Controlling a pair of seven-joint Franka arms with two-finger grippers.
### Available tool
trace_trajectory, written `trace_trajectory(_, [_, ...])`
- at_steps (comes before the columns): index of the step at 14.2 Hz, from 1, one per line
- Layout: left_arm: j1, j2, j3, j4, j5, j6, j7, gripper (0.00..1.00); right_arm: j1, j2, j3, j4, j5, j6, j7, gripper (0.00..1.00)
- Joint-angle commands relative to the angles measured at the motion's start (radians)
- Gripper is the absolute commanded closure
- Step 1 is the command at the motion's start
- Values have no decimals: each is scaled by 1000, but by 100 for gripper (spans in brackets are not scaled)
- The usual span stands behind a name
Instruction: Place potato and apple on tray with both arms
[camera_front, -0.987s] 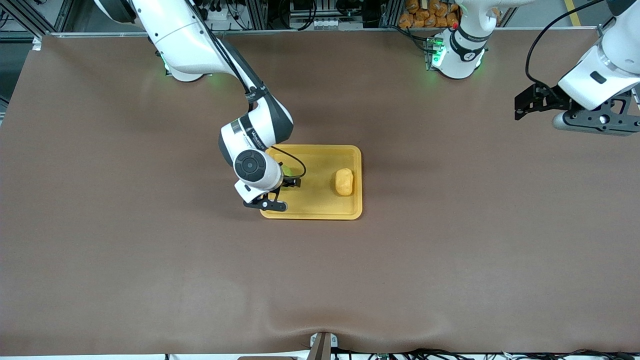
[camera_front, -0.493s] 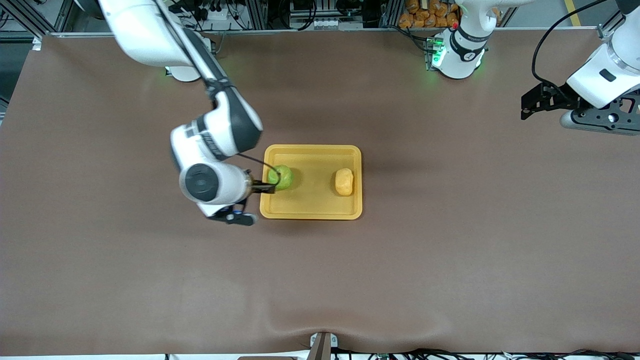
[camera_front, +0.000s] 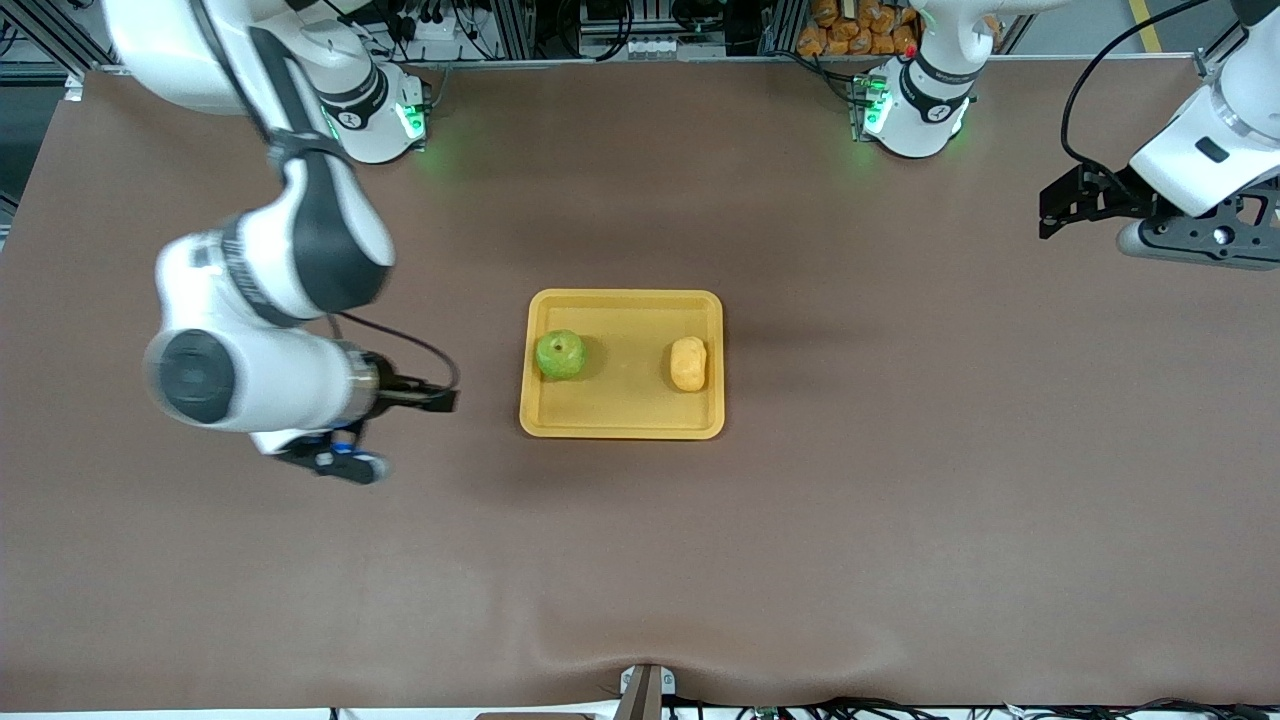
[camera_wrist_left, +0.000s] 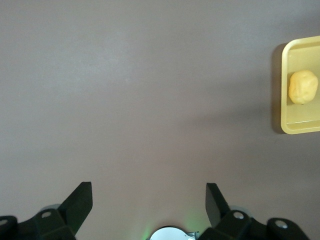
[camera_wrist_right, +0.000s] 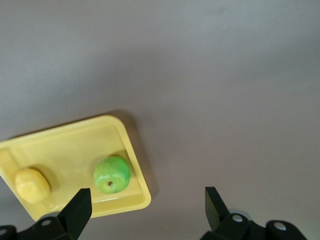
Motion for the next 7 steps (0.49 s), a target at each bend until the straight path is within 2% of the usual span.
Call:
trace_trajectory(1, [-3,19,-10,34,25,-23,-21,0,-68,-69,17,-1,-4,-28,-50,0])
trace_trajectory(3, [-1,19,-10,31,22,-24,-26,0,-101,-124,20,-4,-13,-35,-73,0])
trace_trajectory(5, [-3,18,-14,31,22,-27,-71,0,-120,-176,23,-5,-97,-56,-102,0])
trace_trajectory(7, [-3,14,-15,31,22,-35,-95,0,-153,-226,32,-14,-113,-88,-116,0])
